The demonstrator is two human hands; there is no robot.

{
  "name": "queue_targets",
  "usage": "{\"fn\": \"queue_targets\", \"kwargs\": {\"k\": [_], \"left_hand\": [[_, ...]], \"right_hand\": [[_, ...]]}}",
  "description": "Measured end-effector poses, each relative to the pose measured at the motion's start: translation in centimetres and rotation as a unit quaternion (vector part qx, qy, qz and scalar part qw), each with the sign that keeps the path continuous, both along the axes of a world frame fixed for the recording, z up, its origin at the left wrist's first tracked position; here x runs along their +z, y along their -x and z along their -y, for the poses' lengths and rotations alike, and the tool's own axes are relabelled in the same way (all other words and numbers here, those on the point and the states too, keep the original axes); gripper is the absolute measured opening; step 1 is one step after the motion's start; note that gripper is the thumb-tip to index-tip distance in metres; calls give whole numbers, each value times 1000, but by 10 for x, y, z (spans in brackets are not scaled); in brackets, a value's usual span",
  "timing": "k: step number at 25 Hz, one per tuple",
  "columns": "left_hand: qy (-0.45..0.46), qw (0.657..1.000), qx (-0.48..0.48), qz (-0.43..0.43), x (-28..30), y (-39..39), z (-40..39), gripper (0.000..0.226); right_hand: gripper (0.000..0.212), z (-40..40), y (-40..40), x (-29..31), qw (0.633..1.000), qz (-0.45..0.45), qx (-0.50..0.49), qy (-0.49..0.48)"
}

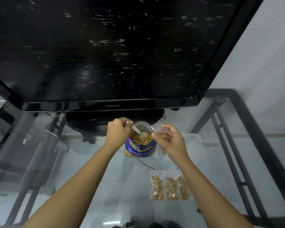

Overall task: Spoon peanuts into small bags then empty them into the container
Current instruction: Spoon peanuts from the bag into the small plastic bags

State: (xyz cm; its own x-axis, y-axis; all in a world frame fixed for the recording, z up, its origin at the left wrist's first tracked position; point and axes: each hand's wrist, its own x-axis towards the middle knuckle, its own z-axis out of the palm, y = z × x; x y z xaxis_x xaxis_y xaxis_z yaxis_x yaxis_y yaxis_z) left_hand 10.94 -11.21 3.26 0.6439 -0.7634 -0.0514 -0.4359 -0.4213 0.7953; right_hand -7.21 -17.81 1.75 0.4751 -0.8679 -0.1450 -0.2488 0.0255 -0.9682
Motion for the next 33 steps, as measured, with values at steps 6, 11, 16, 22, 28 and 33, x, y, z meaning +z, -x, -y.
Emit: {"fn": "queue_targets", "kwargs": {"k": [6,11,16,22,28,33], "left_hand": [[-25,989,83,-123,0,3,2,21],[-29,986,105,-127,5,2,0,21],[-44,985,99,-131,9,5,-2,19],[-43,976,104,-188,10,1,-4,16],[-17,958,140,-249,11,0,-4,16],[12,931,181,-315,4,-12,-6,15]], "right_hand": [[42,0,3,-1,1000,-3,20,2],[48,1,6,-3,999,-2,31,-8],[52,3,7,-8,999,-6,40,-16],[49,3,8,-6,999,-6,41,-28],[48,2,14,-5,999,6,33,-36],[46,4,18,3,998,-49,20,33]]}}
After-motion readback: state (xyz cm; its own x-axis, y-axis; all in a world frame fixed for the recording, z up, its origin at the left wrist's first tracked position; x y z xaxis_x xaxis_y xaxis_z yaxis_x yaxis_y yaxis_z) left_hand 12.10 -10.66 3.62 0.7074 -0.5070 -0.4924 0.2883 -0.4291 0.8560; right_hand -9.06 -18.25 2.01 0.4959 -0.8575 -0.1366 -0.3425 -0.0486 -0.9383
